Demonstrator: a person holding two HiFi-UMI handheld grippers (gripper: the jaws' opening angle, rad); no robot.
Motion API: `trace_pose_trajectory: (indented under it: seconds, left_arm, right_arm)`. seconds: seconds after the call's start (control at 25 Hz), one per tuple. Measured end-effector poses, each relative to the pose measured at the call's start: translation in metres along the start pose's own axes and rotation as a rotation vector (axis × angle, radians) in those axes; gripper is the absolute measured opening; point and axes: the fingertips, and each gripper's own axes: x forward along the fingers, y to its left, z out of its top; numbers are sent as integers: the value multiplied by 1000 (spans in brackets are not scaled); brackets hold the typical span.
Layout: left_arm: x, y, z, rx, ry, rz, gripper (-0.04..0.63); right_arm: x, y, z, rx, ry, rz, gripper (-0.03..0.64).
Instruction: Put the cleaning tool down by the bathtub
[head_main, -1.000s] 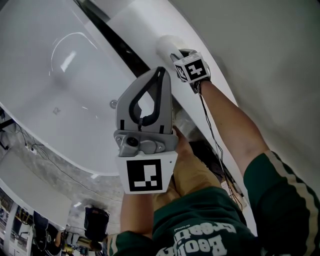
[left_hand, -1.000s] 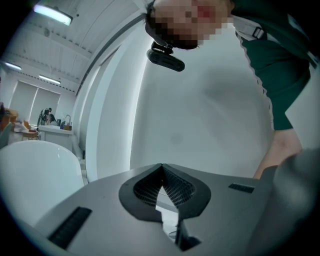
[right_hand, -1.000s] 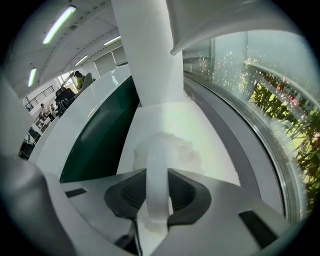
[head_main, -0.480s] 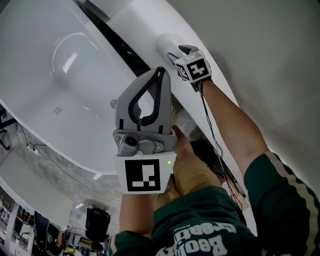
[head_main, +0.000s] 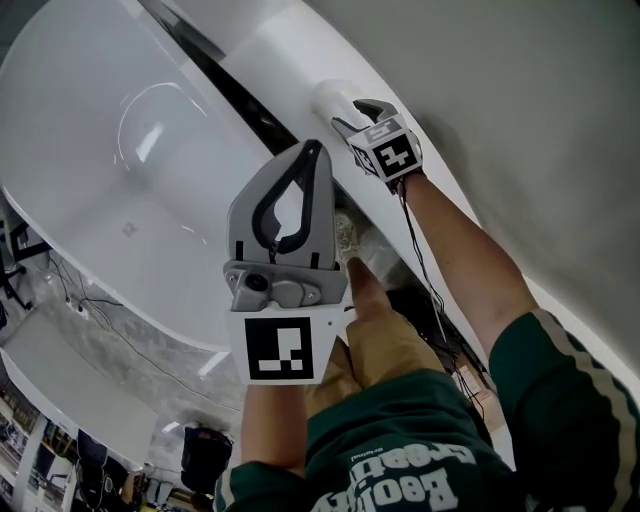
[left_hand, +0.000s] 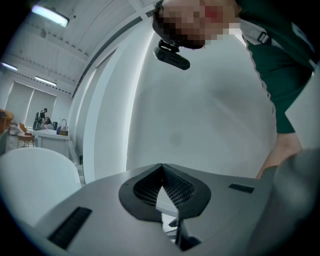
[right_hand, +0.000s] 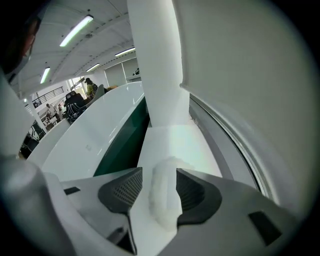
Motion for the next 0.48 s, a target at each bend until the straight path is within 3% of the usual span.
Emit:
trace_pose_trajectory:
  seconds: [0.48]
  left_arm:
    - [-31, -12, 66, 37, -47, -53, 6]
  right_arm:
    - [-102, 25, 65, -26, -185, -45, 218]
